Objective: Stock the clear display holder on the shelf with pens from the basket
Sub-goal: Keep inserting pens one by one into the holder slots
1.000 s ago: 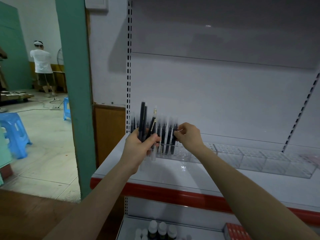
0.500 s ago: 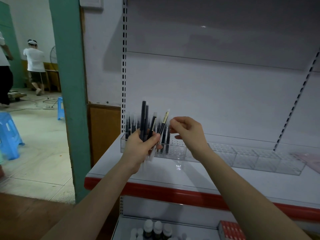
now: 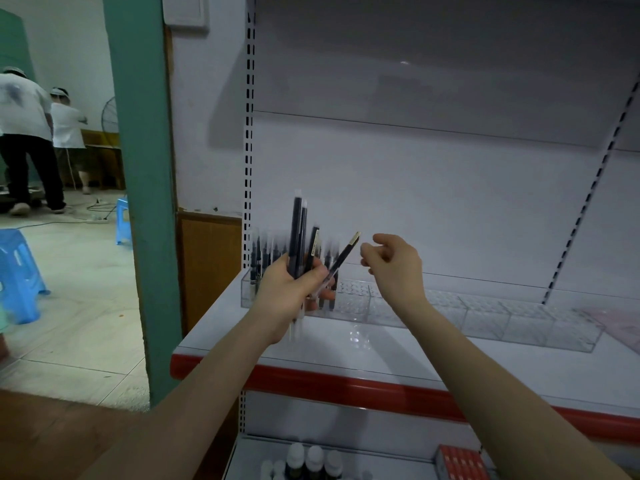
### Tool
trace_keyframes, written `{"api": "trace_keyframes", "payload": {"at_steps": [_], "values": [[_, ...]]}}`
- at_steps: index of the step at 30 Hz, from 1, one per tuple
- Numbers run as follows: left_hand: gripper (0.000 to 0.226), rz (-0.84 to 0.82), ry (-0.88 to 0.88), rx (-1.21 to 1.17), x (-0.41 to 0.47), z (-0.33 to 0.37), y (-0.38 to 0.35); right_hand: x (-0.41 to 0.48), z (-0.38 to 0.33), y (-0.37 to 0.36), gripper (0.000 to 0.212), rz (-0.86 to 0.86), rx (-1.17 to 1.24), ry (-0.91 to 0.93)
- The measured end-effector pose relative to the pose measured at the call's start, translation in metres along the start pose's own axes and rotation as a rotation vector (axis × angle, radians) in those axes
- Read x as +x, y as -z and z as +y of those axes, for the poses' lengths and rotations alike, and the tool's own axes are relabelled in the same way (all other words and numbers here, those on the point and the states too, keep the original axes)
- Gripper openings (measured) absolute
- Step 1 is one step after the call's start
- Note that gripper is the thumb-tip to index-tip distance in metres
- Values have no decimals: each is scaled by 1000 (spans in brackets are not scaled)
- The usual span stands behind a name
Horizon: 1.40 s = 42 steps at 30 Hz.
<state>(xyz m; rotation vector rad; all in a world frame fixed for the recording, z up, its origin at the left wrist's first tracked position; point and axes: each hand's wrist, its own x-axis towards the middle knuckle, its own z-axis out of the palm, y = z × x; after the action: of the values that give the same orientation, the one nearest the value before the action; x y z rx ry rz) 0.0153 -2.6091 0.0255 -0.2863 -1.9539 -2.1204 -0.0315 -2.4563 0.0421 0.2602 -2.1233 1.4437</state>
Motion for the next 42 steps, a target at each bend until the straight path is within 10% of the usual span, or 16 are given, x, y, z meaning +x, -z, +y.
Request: {"api": "trace_keyframes", "payload": {"at_steps": [5, 10, 20, 42], "values": [[1, -19, -5, 23, 4, 1, -6, -11, 23, 4, 28, -128, -432, 644], [23, 7, 9, 38, 9, 0, -10, 2, 25, 6, 31, -97, -510, 770], [7, 128, -36, 39, 14, -6, 7, 33, 22, 0, 28, -92, -92, 67], [11, 101, -42, 65, 22, -20, 8, 55, 25, -20, 24, -225, -183, -9]]}}
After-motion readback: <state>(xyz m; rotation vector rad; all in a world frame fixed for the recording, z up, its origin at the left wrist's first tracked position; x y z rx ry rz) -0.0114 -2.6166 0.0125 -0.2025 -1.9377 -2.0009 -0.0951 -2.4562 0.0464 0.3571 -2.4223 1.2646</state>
